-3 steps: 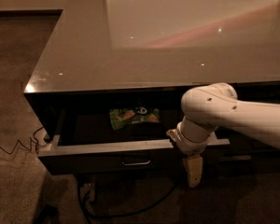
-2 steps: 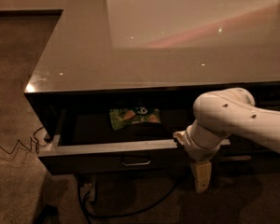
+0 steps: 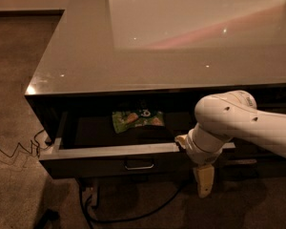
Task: Open top drawer
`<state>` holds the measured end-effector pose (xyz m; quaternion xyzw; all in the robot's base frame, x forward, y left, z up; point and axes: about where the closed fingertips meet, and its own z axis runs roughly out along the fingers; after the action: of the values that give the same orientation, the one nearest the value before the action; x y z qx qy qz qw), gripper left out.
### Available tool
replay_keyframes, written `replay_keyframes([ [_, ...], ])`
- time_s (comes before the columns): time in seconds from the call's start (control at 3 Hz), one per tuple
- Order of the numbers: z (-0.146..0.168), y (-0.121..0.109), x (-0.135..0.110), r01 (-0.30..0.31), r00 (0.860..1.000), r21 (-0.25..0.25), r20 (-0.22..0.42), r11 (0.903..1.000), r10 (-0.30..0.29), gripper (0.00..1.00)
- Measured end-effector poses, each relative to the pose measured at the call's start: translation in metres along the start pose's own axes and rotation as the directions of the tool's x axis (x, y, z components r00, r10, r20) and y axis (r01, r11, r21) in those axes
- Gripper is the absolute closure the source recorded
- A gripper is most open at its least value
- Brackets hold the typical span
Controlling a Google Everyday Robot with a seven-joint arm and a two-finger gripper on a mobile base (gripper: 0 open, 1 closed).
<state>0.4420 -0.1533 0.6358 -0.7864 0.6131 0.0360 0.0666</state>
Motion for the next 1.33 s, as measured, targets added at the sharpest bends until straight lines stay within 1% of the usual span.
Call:
replay_keyframes([
  [0.33,0.01,0.007,0.005,-0.004,1.0,-0.022,-0.015,0.9998,0.004,0.19],
  [0.67,0.014,0.019,0.015,-0.033,0.999,-0.042,-0.029,0.9986,0.032,0.42],
  [1.0,0.01,0.019,0.015,-0.033,0.999,-0.042,-0.029,0.9986,0.032,0.65],
  [1.33,0.013,0.03,0.019,-0.061,0.998,-0.056,-0.038,0.9966,0.059,0.88],
])
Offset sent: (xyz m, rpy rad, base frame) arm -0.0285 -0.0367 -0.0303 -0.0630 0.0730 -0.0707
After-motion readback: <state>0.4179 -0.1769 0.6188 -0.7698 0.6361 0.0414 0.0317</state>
